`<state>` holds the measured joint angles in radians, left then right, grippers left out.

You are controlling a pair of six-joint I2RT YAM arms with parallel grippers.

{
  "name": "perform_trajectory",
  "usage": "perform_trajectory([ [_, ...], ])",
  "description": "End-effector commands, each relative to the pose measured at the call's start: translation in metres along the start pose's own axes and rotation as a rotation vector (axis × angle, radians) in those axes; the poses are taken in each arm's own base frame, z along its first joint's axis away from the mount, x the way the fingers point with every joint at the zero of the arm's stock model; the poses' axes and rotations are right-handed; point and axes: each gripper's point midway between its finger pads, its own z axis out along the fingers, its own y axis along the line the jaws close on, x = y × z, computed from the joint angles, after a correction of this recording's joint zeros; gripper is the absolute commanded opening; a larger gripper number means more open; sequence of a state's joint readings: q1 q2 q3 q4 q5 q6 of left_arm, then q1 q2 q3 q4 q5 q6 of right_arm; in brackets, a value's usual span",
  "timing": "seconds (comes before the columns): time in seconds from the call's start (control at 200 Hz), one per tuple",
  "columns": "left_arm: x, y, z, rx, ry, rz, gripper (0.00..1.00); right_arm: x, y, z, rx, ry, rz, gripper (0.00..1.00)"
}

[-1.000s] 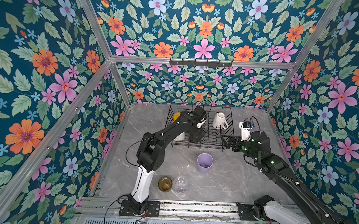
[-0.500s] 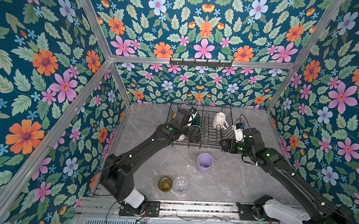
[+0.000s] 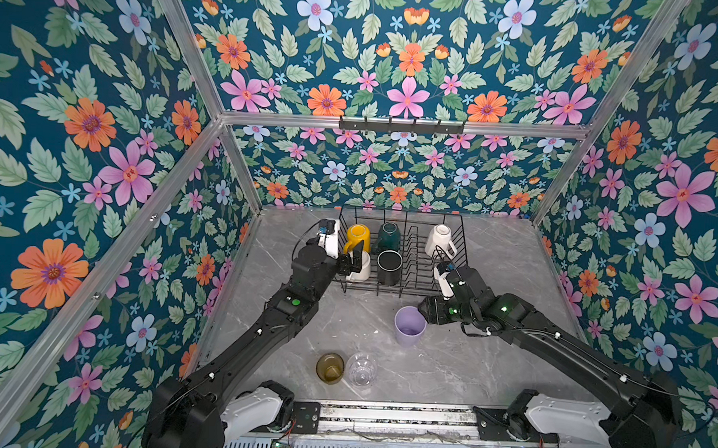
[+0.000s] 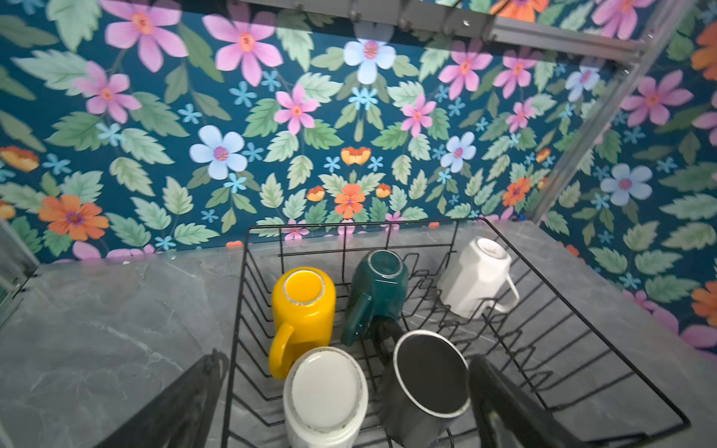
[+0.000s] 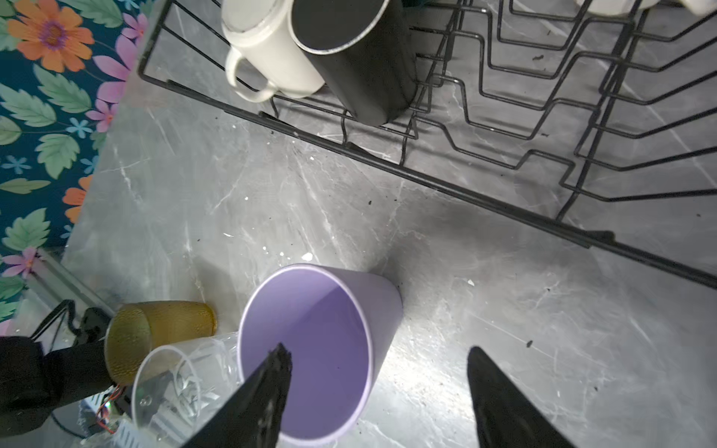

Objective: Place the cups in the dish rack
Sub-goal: 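Open the left gripper and lift away while the right gripper grasps the lilac cup, then lift the lilac cup over the rack while the left gripper moves to take it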

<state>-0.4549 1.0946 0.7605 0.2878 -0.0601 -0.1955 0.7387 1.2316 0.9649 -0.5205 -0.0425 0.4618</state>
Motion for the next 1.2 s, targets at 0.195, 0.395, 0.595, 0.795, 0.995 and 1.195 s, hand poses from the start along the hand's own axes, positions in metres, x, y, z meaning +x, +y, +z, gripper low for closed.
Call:
perform_trajectory([
  [0.195, -0.022, 0.002, -0.008, 0.065, -0.101, -0.120, 1.00, 0.016, 0.006, 0.039, 0.043, 0.101, -0.013, 0.64],
  [0.395, -0.019, 0.003, -0.011, 0.063, -0.098, -0.118, 1.00, 0.021, -0.005, 0.053, 0.117, 0.136, -0.027, 0.43],
  [0.595, -0.018, 0.004, -0.013, 0.065, -0.103, -0.123, 1.00, 0.018, -0.007, 0.047, 0.131, 0.128, -0.051, 0.13],
  [0.795, -0.022, -0.001, -0.014, 0.097, -0.115, -0.138, 1.00, 0.010, 0.000, 0.027, 0.093, 0.084, -0.048, 0.00],
  [0.995, -0.035, -0.038, -0.028, 0.324, -0.178, -0.111, 1.00, -0.017, 0.019, -0.008, -0.138, -0.033, 0.059, 0.00],
  [1.195, -0.043, -0.094, -0.064, 0.702, -0.238, -0.054, 1.00, -0.057, 0.009, -0.048, -0.413, -0.209, 0.262, 0.00],
])
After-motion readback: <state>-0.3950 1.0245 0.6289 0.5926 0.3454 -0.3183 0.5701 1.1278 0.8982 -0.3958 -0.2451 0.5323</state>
